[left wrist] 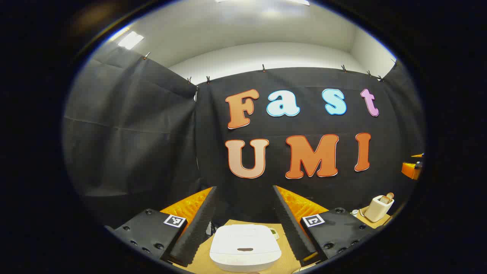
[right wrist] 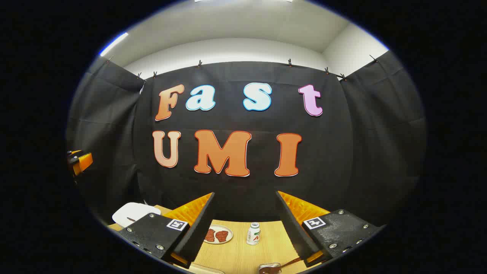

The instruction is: Close the left gripper, press the button to open the rice cooker; take a wooden spoon from the chopstick holder with the right hand, scoop a spoonful of rice and pour it into the rice cooker, then put the wooden spoon back into the chopstick holder.

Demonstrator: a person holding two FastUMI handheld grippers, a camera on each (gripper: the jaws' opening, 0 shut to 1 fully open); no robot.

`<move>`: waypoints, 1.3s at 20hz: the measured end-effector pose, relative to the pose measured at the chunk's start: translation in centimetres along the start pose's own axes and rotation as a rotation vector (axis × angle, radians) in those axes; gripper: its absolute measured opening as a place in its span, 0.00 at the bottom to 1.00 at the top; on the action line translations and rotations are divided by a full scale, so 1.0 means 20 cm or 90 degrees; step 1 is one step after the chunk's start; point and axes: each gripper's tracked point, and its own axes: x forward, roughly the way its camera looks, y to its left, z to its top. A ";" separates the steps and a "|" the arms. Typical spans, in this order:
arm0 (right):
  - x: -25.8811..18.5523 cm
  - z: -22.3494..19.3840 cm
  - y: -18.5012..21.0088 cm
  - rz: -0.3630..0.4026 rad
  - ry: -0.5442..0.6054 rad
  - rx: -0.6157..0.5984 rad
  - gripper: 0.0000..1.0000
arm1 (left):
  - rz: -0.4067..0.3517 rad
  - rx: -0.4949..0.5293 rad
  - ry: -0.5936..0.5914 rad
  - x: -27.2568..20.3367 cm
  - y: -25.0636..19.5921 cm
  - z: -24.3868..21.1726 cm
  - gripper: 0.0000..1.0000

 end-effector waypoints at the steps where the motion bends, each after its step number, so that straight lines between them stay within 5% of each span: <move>1: 0.00 -0.01 0.00 0.002 0.000 0.000 0.95 | -0.002 -0.002 0.002 0.01 -0.01 -0.01 0.95; 11: 0.01 -0.07 -0.05 -0.003 0.012 0.009 0.95 | 0.006 -0.066 0.032 0.03 -0.02 -0.02 0.94; 21: -0.02 -0.16 -0.14 -0.035 0.034 0.016 0.95 | 0.038 -0.065 -0.004 0.16 0.13 0.07 0.95; 26: -0.06 -0.21 -0.17 -0.058 0.052 0.016 0.95 | 0.042 -0.070 0.023 0.24 0.20 0.02 0.09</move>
